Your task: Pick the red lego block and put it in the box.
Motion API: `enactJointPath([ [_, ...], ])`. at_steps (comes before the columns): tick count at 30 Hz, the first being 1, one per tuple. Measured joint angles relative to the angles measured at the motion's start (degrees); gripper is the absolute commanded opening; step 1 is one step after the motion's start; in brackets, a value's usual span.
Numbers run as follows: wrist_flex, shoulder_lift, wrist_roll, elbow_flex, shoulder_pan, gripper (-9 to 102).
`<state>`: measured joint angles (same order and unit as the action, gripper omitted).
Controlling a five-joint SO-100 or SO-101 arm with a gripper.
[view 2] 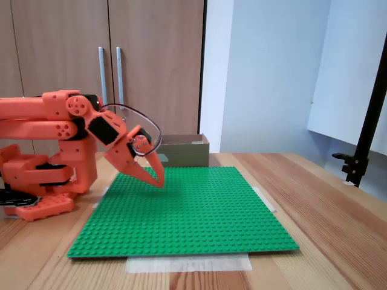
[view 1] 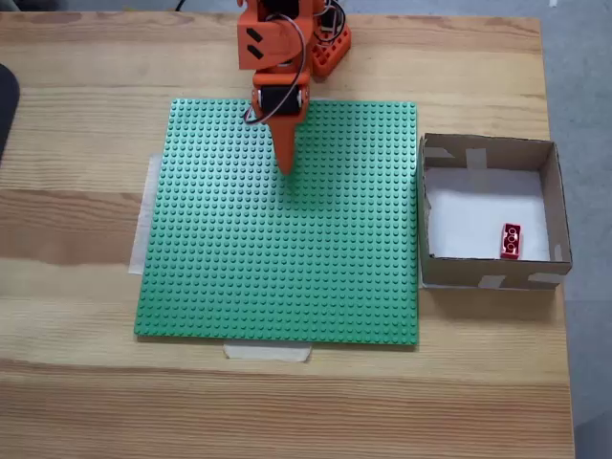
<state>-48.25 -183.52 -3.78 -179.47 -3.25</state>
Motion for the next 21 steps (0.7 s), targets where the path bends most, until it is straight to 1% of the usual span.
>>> enactJointPath([
  [21, 0.00, -0.79, -0.70, -1.32, 0.44, -1],
])
